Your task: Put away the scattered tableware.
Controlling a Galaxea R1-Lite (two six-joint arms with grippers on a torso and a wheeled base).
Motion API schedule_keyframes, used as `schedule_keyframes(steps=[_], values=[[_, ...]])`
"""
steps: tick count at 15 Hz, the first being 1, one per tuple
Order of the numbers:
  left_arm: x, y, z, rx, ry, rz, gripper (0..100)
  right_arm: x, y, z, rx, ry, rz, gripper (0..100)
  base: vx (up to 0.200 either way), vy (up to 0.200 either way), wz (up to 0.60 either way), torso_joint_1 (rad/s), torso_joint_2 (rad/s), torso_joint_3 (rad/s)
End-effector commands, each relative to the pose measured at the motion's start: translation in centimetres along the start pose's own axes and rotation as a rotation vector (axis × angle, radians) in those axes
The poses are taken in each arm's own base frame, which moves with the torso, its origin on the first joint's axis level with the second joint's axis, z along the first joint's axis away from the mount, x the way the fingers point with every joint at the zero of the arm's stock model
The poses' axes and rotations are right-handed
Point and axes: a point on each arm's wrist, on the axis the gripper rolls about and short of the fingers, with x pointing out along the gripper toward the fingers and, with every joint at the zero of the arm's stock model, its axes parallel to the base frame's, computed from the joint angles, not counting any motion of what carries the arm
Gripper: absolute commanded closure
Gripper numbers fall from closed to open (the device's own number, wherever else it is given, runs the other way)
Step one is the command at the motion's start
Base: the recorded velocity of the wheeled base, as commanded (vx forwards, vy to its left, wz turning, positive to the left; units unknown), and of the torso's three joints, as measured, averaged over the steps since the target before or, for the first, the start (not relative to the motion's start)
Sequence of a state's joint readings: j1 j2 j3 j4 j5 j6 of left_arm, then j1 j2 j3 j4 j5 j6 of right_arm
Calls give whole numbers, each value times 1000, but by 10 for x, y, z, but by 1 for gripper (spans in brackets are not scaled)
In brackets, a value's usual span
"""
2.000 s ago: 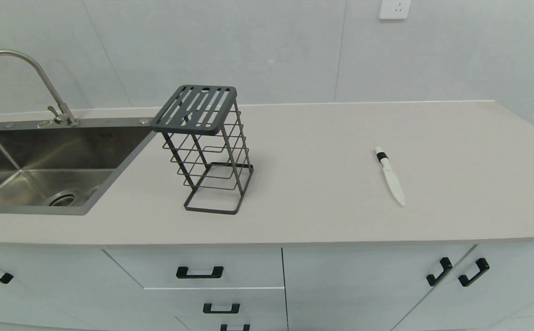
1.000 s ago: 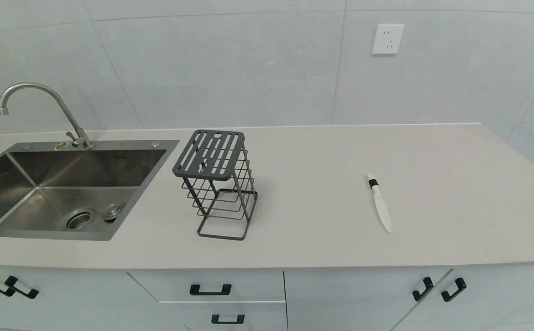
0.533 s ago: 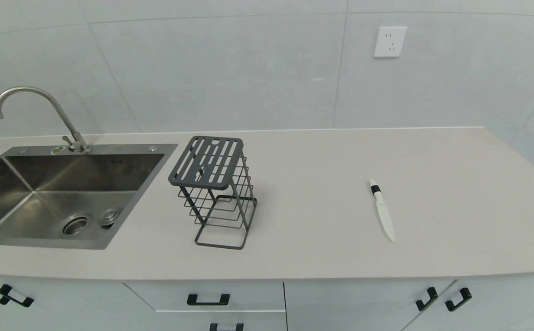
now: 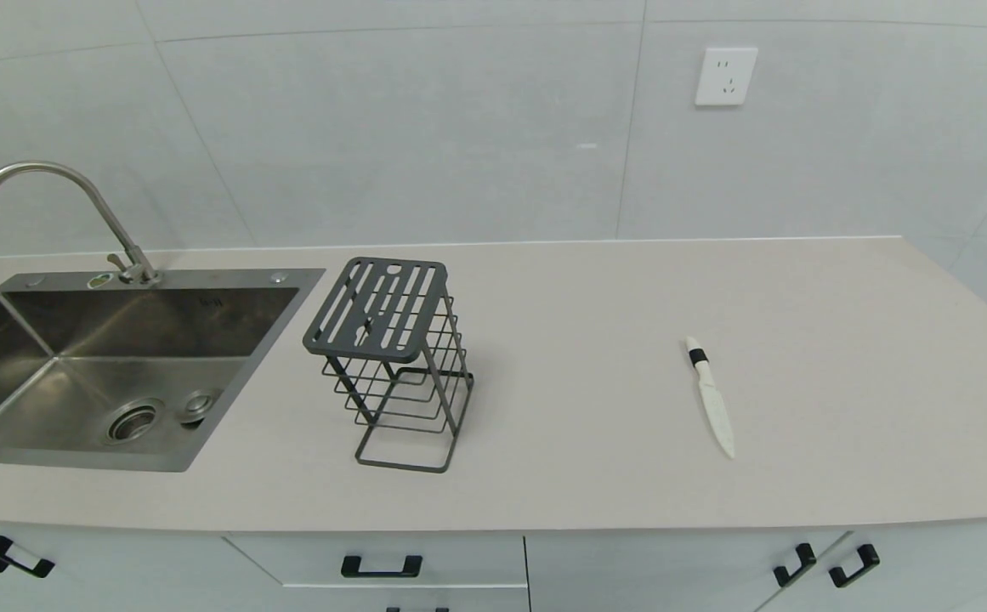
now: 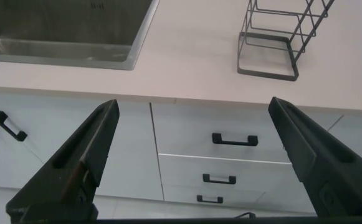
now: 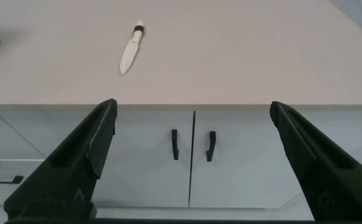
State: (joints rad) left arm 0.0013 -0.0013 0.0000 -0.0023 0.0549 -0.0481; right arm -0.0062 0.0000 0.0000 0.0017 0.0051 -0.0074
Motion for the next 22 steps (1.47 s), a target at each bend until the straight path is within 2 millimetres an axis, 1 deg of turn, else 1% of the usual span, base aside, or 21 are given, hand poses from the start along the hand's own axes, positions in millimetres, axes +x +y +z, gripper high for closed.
schedule_keyframes(steps=[1,18,22], values=[[0,0,0,1,1,1,0,0,0,0,0,0,0,0,0,0,0,0,0,0],[0,0,0,-3,1,1,0,0,0,0,1,0,1,0,0,0,0,0,0,0],[0,0,0,-4,1,1,0,0,0,0,1,0,0,0,0,0,0,215,-4,212]])
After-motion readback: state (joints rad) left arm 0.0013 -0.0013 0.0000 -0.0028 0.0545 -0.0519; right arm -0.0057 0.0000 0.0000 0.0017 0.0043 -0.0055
